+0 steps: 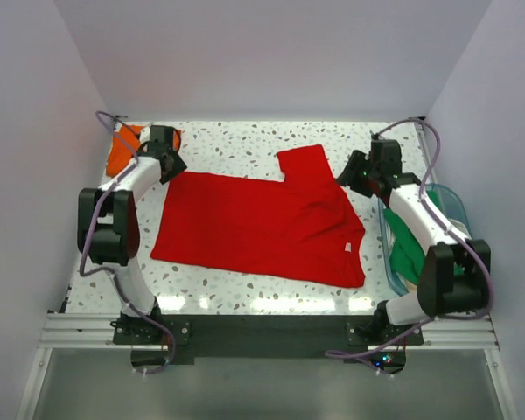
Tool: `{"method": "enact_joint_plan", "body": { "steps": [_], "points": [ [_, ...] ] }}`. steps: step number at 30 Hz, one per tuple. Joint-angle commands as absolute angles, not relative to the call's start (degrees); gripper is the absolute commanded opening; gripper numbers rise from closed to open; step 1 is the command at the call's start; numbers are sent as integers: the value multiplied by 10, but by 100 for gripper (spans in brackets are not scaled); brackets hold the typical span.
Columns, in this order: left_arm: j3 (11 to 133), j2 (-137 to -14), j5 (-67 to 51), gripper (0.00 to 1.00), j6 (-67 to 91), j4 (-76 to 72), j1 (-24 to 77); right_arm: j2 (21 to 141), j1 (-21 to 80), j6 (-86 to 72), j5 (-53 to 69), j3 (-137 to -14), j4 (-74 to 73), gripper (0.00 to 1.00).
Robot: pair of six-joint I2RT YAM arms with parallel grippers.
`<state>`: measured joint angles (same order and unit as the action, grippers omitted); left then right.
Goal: Fold and stack the t-shirts
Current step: Fold the tshirt
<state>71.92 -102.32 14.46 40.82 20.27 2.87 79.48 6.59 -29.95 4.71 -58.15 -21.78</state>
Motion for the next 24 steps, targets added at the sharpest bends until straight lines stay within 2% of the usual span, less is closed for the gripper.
{"method": "enact_joint_plan", "body": {
  "steps": [1,9,19,24],
  "points": [
    [814,-1092,177,49,382,192,42,864,64,-263,44,-658,-145,55],
    [937,-1218,235,44,418,245,47,967,64,-245,47,-738,-134,53],
    [983,-1279,264,45,430,281,47,1042,64,-239,46,-798,-144,53],
    [986,-1294,261,41,435,285,47,1080,63,-237,51,-824,-144,53]
  ]
}}
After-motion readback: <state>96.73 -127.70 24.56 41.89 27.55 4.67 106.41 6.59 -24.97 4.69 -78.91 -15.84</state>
